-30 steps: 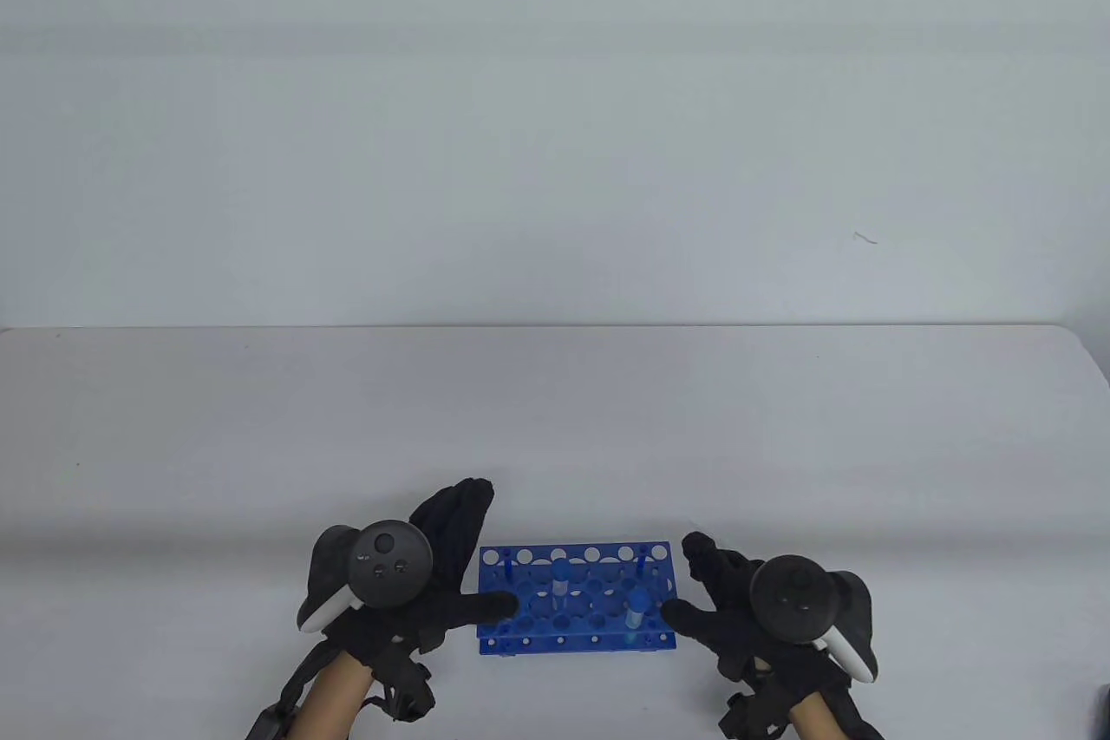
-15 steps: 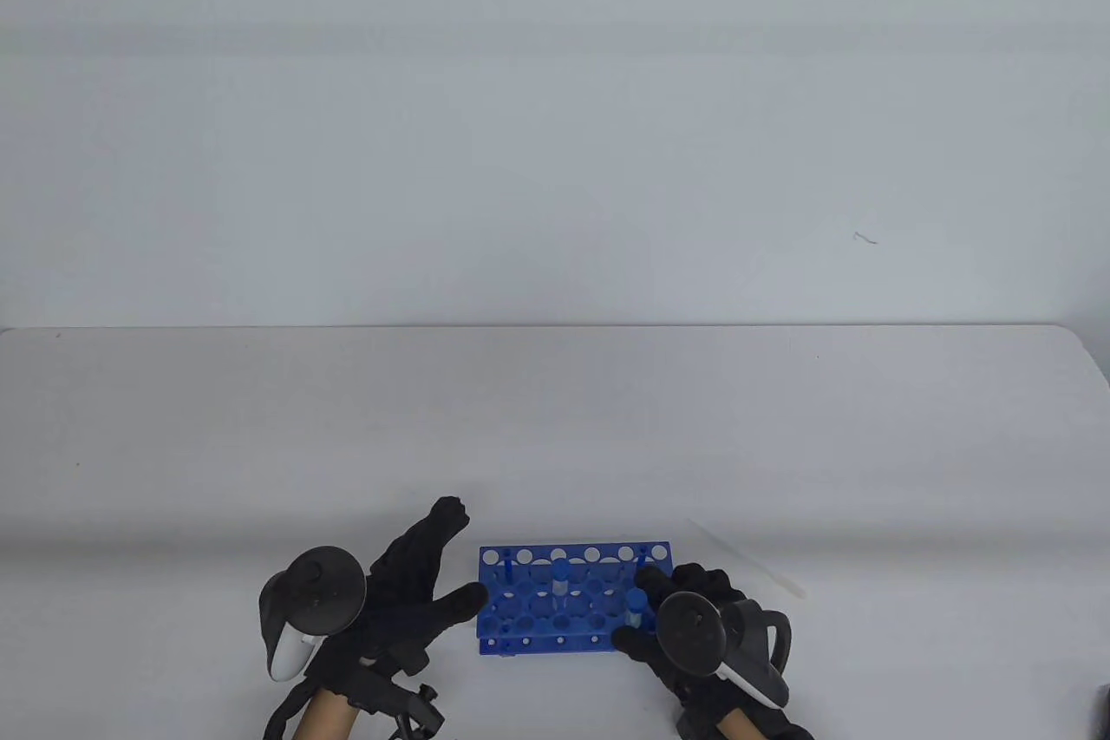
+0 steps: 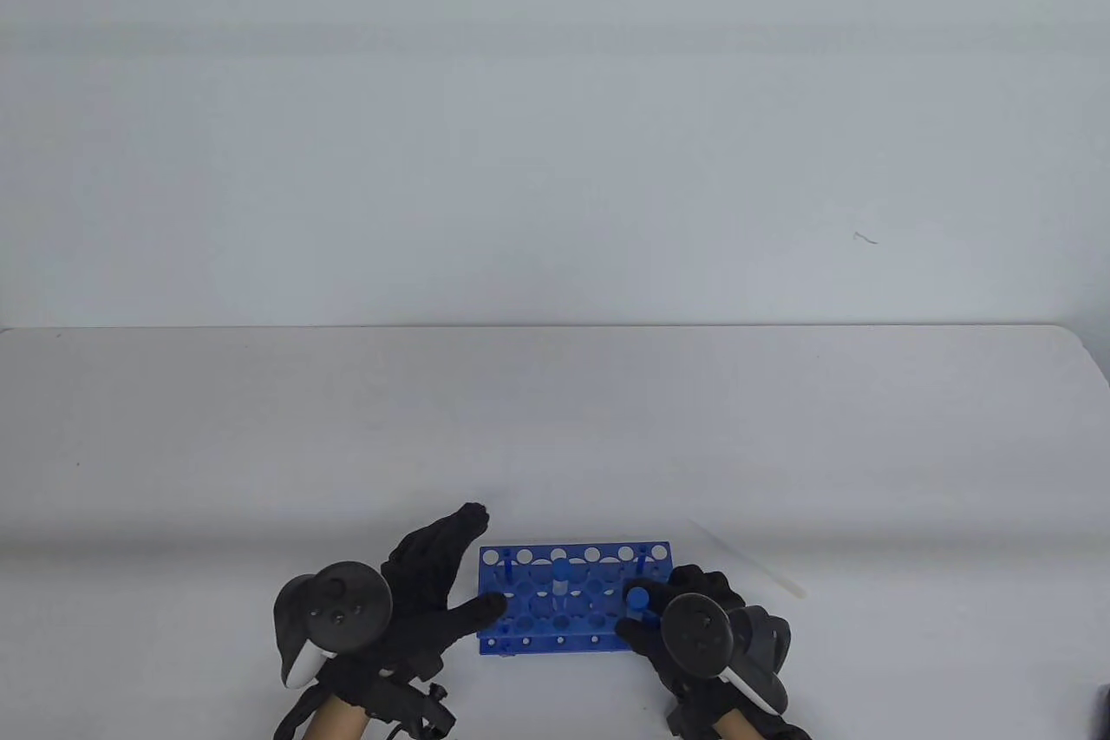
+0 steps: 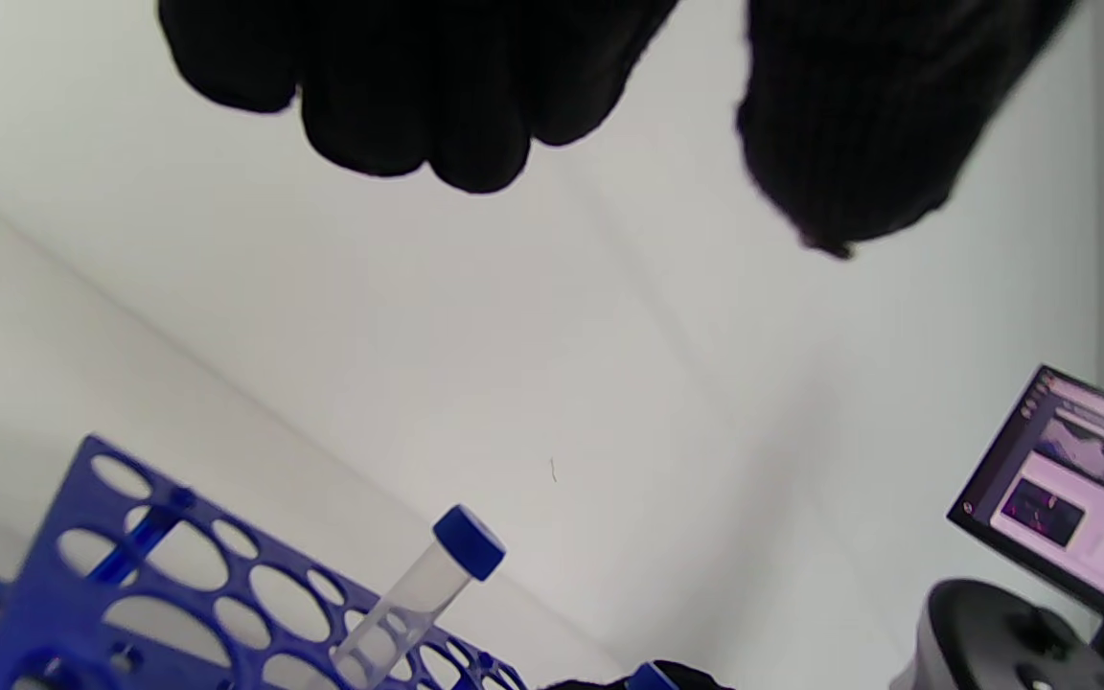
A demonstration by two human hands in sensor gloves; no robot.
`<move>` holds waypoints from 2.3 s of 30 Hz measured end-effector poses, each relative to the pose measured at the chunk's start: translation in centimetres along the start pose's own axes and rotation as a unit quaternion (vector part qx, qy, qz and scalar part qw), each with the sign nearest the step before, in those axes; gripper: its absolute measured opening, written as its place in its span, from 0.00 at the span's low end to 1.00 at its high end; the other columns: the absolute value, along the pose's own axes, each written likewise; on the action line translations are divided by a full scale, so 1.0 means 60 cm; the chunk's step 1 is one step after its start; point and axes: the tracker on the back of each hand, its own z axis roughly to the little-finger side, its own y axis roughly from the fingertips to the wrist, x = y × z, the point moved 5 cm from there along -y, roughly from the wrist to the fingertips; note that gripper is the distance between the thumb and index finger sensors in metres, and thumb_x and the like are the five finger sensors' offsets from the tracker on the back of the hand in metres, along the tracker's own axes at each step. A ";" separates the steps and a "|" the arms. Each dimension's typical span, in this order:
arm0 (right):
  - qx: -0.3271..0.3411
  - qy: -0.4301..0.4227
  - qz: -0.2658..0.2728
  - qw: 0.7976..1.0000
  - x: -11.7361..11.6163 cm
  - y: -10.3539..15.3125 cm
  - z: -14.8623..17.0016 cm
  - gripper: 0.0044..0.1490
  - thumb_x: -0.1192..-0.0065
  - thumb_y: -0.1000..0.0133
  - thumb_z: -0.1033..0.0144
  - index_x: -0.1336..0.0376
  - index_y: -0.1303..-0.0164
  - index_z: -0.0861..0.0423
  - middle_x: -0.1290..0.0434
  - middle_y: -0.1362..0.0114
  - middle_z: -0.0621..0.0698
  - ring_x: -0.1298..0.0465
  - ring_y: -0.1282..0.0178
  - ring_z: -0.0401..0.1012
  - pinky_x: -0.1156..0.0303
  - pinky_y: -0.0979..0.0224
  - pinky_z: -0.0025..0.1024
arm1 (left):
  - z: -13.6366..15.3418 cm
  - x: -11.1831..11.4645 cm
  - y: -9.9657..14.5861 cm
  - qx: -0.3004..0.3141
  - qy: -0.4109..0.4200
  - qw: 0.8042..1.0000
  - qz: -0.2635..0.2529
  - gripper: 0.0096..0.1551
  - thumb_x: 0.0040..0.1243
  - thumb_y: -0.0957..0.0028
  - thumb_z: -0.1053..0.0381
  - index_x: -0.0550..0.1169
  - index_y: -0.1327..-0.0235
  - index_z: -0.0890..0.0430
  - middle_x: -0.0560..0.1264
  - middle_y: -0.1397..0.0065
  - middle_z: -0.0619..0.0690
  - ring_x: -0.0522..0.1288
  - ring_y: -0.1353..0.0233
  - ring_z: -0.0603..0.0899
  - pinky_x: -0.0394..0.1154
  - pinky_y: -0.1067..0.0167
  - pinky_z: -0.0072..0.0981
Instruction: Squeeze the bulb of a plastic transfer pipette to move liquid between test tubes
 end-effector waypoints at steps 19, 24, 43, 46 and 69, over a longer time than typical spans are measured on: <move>0.001 -0.007 0.001 1.000 0.000 0.001 0.002 0.30 0.29 0.61 0.45 0.28 0.48 0.42 0.29 0.49 0.47 0.29 0.47 0.49 0.35 0.38 0.51 | -0.150 0.211 -0.113 0.089 -0.280 0.947 0.133 0.33 0.64 0.55 0.35 0.75 0.32 0.36 0.79 0.28 0.35 0.72 0.31 0.50 0.69 0.33 0.46; 0.001 -0.009 0.000 1.000 0.000 0.001 0.002 0.30 0.29 0.61 0.45 0.28 0.48 0.42 0.29 0.49 0.47 0.29 0.47 0.49 0.35 0.38 0.51 | -0.141 0.229 -0.101 0.098 -0.327 0.933 0.114 0.31 0.65 0.55 0.37 0.76 0.35 0.36 0.81 0.31 0.35 0.73 0.33 0.48 0.70 0.34 0.45; -0.001 -0.010 0.000 1.000 -0.001 0.001 0.004 0.30 0.30 0.61 0.45 0.28 0.49 0.42 0.29 0.49 0.47 0.29 0.47 0.49 0.35 0.38 0.51 | -0.144 0.242 -0.098 0.081 -0.316 0.938 0.122 0.35 0.62 0.51 0.37 0.72 0.27 0.39 0.77 0.25 0.38 0.70 0.28 0.52 0.66 0.30 0.50; -0.001 -0.011 0.001 1.000 -0.001 0.001 0.004 0.30 0.30 0.60 0.45 0.28 0.48 0.42 0.29 0.49 0.47 0.29 0.47 0.49 0.35 0.38 0.51 | -0.151 0.240 -0.095 0.084 -0.321 0.939 0.084 0.32 0.64 0.52 0.37 0.76 0.32 0.42 0.80 0.30 0.39 0.72 0.31 0.51 0.68 0.32 0.50; -0.002 -0.011 0.000 1.000 -0.002 0.001 0.004 0.30 0.30 0.61 0.45 0.28 0.49 0.42 0.29 0.49 0.47 0.29 0.47 0.49 0.35 0.38 0.50 | -0.146 0.235 -0.096 0.048 -0.348 0.932 0.086 0.40 0.58 0.58 0.28 0.77 0.33 0.44 0.81 0.33 0.42 0.72 0.32 0.52 0.67 0.31 0.53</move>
